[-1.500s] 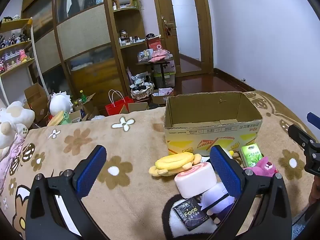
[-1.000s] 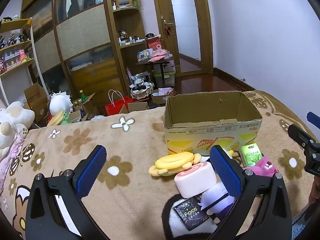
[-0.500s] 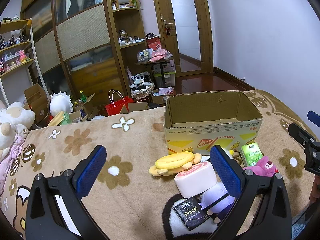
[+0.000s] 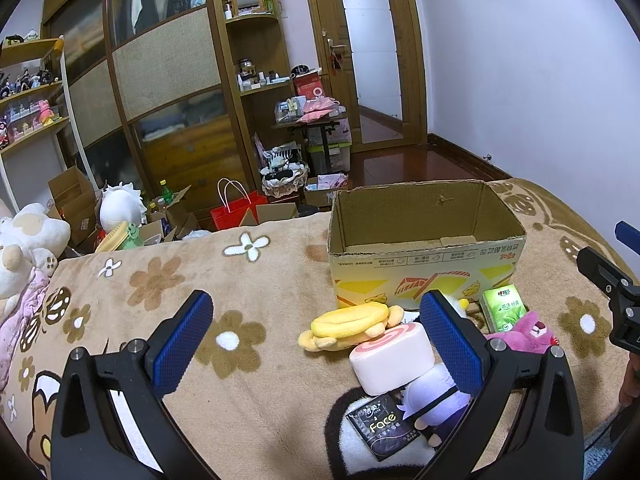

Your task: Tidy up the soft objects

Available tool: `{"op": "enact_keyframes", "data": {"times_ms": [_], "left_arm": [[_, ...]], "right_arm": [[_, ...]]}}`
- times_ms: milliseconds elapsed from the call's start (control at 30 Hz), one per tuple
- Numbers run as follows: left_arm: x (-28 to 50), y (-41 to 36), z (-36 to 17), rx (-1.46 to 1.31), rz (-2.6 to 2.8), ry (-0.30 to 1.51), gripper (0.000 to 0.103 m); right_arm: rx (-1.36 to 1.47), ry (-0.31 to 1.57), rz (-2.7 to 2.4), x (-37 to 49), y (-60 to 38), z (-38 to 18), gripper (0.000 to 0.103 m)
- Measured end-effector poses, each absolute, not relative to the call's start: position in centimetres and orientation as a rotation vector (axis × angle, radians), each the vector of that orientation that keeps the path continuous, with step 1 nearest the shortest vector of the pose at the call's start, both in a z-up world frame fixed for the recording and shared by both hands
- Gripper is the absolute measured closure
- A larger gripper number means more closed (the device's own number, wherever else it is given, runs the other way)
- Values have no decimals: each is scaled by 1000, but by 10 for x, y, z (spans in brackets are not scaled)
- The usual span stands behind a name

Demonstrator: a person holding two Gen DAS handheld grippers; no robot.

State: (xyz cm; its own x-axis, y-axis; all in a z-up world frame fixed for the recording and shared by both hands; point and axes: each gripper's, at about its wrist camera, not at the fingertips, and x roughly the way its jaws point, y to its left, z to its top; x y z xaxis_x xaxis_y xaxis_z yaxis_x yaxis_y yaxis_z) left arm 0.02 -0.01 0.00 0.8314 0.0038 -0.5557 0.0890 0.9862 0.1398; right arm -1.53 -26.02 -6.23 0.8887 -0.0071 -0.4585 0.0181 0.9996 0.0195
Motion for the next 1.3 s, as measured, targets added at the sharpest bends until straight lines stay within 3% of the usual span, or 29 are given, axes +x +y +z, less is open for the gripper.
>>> {"op": "enact_keyframes", "data": {"times_ms": [1300], "left_arm": [[0, 0, -1, 163, -46, 585, 1]], "right_arm": [[27, 465, -1, -18, -262, -61, 0]]}}
